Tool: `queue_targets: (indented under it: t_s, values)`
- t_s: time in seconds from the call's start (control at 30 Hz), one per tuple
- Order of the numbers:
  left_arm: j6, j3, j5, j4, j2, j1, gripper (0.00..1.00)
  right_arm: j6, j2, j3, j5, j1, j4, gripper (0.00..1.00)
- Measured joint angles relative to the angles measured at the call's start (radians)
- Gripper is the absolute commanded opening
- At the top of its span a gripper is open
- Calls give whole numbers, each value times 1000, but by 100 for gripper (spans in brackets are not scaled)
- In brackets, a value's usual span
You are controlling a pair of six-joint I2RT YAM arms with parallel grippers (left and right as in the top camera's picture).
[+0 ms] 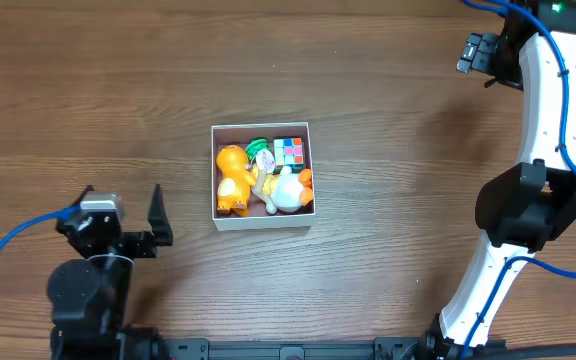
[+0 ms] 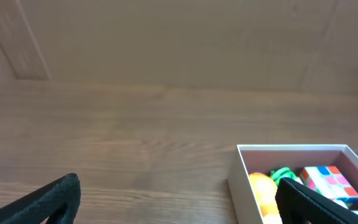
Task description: Pack container
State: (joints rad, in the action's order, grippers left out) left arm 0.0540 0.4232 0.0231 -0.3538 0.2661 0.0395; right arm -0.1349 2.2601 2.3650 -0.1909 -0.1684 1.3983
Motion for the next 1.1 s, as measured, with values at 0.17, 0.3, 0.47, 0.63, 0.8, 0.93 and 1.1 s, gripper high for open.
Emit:
queue_targets:
  t_s: [0.17, 0.3, 0.47, 0.63, 0.8, 0.93, 1.1]
  values:
    - [42, -125, -17, 18, -69, -20, 100, 0, 0, 0, 0, 0, 0, 100]
    - [53, -177, -21, 17, -200, -20, 100, 0, 0, 0, 0, 0, 0, 100]
    - [53, -269, -21, 26, -250, -20, 100, 0, 0, 0, 0, 0, 0, 100]
    - [43, -318, -21, 37, -250, -20, 100, 0, 0, 0, 0, 0, 0, 100]
    - [21, -319, -21, 40, -250, -20, 100, 0, 0, 0, 0, 0, 0, 100]
    - [21, -319, -21, 40, -250, -20, 100, 0, 0, 0, 0, 0, 0, 100]
    - [18, -319, -21, 40, -250, -20, 100, 0, 0, 0, 0, 0, 0, 100]
